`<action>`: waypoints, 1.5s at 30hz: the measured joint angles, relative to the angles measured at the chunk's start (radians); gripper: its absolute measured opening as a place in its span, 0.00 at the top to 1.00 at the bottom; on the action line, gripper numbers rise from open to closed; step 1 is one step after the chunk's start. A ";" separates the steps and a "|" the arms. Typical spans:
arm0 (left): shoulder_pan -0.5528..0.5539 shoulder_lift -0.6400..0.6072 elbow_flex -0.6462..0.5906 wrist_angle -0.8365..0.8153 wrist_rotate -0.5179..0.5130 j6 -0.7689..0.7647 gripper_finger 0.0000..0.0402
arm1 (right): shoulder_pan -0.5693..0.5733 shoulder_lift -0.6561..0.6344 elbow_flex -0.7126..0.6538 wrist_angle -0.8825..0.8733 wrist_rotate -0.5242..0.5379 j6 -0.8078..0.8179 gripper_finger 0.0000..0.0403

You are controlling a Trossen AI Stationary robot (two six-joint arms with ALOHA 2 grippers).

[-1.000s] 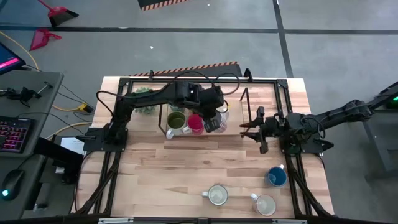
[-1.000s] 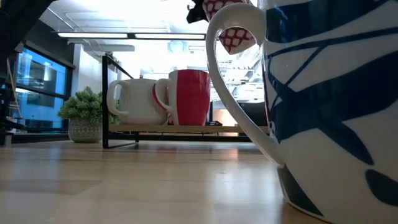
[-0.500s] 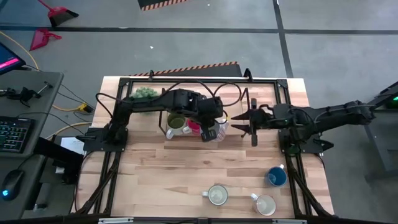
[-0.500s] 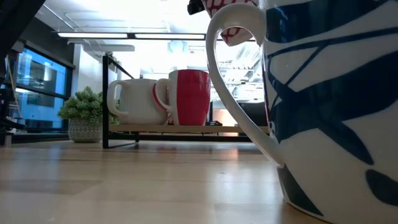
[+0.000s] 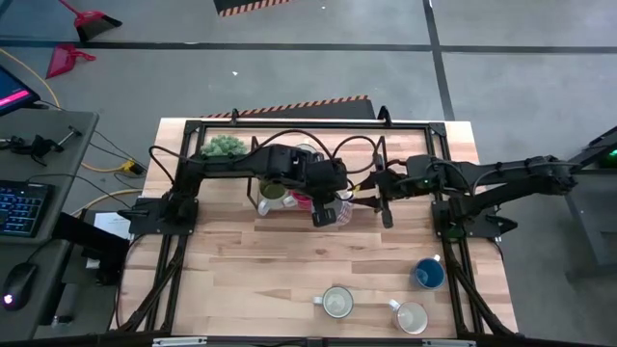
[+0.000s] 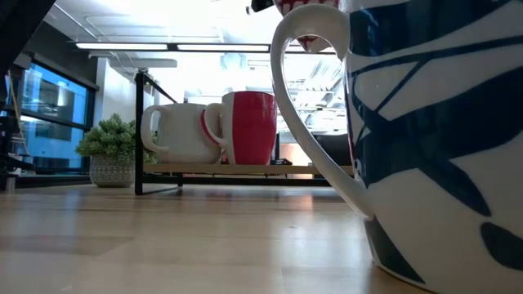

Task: Place coffee mugs
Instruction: Put the red patterned mug on the shelf

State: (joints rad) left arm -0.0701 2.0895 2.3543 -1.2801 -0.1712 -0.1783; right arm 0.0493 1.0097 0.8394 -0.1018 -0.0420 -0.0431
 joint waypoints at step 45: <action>-0.015 -0.205 0.001 -0.012 -0.092 0.002 0.70 | -0.021 -0.002 -0.001 0.096 -0.105 0.061 0.93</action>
State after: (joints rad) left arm -0.0846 1.8841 2.3550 -1.2922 -0.2636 -0.1764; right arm 0.0280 1.0079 0.8383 -0.0055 -0.1474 0.0178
